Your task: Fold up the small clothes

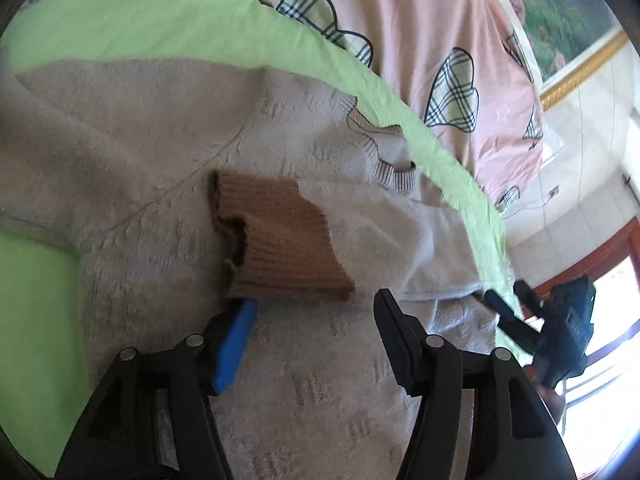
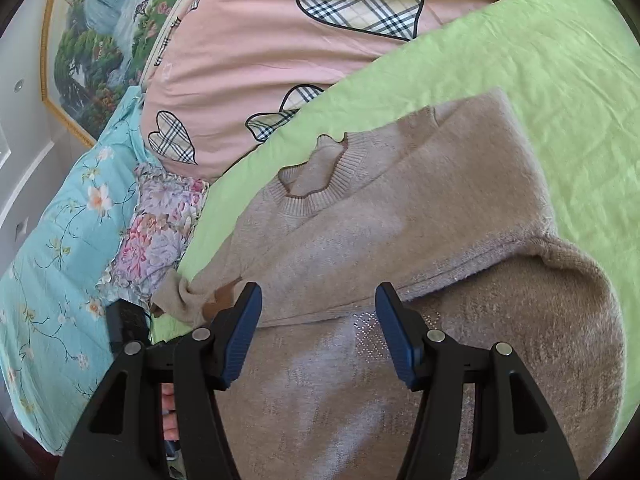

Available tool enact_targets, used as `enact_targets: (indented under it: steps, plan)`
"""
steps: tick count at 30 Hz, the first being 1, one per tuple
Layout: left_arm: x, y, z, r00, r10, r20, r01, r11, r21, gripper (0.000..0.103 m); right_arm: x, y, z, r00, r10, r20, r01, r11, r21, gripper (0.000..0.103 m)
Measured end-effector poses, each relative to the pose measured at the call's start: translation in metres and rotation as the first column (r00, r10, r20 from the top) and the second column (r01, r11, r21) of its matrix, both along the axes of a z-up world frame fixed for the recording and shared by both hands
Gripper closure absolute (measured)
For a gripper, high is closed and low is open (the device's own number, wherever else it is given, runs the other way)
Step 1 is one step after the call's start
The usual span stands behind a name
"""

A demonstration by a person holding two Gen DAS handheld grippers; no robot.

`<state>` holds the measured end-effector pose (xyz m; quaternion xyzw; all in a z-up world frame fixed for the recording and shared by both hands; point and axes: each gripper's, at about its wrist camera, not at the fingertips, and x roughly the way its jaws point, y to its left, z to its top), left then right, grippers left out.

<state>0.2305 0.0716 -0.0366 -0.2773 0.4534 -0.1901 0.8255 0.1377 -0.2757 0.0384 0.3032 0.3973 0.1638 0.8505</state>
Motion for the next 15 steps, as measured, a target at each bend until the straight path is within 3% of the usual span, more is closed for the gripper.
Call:
enact_targets:
  steps: [2, 4, 5, 6, 7, 9, 11, 13, 15]
  plan:
    - [0.011, -0.002, 0.002, 1.0, 0.006, 0.005, -0.006, 1.0, 0.001, 0.033, -0.002, -0.003, 0.002, 1.0, -0.01, 0.0, 0.01, 1.0, -0.003, 0.043]
    - [0.022, -0.006, 0.004, 1.0, 0.01, 0.018, -0.01, 1.0, 0.018, 0.037, -0.001, -0.01, 0.006, 1.0, -0.028, 0.004, 0.029, 1.0, -0.014, 0.043]
    - [0.025, -0.008, 0.007, 0.999, 0.009, 0.033, -0.01, 0.999, 0.033, 0.063, 0.0, -0.016, 0.01, 0.999, -0.048, 0.01, 0.048, 0.998, -0.027, 0.043]
    - [0.03, -0.012, 0.01, 0.999, -0.002, 0.038, 0.0, 0.999, 0.051, 0.1, 0.001, -0.023, 0.013, 0.997, -0.072, 0.015, 0.072, 0.996, -0.042, 0.042]
    - [0.03, -0.013, 0.012, 0.999, -0.012, 0.044, 0.009, 0.997, 0.072, 0.095, 0.002, -0.029, 0.015, 0.996, -0.093, 0.018, 0.094, 0.994, -0.06, 0.039]
    - [0.021, -0.01, 0.024, 0.993, 0.028, 0.112, -0.045, 0.988, 0.148, 0.096, 0.007, -0.048, 0.023, 0.987, -0.158, 0.024, 0.16, 0.978, -0.133, 0.034]
    - [0.02, -0.007, 0.019, 0.993, 0.044, 0.113, -0.071, 0.967, 0.244, 0.096, 0.018, -0.061, 0.025, 0.981, -0.195, 0.011, 0.193, 0.957, -0.217, 0.031]
    - [0.02, 0.0, 0.009, 0.996, 0.058, 0.068, -0.074, 0.963, 0.258, 0.097, 0.034, -0.068, 0.019, 0.977, -0.214, -0.023, 0.198, 0.936, -0.291, 0.03]
    - [0.015, 0.007, 0.011, 0.995, 0.061, 0.08, -0.078, 0.971, 0.228, 0.096, 0.056, -0.073, 0.004, 0.973, -0.216, -0.084, 0.176, 0.923, -0.343, 0.03]
